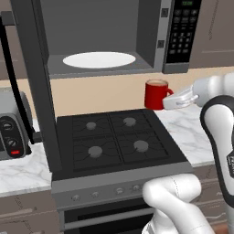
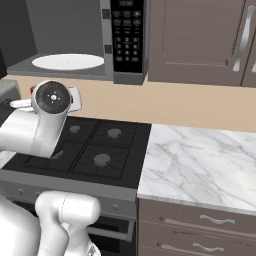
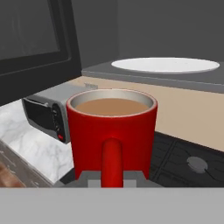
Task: Pick the cup of tea, navigate to the dining table, and place it on the saucer.
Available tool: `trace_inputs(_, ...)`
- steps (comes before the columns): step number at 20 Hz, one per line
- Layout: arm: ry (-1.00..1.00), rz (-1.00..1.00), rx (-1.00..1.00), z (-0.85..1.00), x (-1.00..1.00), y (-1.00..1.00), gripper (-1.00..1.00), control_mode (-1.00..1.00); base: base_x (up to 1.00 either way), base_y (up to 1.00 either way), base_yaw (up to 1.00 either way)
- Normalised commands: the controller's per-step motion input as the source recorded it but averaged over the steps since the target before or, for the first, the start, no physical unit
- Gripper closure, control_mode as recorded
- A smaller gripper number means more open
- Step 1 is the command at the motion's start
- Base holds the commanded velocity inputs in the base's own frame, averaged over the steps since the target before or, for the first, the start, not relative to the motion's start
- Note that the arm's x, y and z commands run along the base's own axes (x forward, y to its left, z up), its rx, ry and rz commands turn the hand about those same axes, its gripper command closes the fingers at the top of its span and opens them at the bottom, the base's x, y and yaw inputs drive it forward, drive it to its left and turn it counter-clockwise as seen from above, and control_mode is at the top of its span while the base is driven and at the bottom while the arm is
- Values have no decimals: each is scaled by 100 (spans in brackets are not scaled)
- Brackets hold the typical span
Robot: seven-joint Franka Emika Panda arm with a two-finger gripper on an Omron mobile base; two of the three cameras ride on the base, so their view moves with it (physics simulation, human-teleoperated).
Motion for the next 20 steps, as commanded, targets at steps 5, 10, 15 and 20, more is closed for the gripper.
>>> trace_inputs(5, 0, 0, 0, 0, 0, 0, 100, -100, 0, 0, 0)
trace_inputs(10, 0, 0, 0, 0, 0, 0, 100, -100, 0, 0, 0)
trace_inputs(15, 0, 0, 0, 0, 0, 0, 100, 100, -5, 0, 0)
trace_inputs(20, 0, 0, 0, 0, 0, 0, 100, 100, -84, -2, -1)
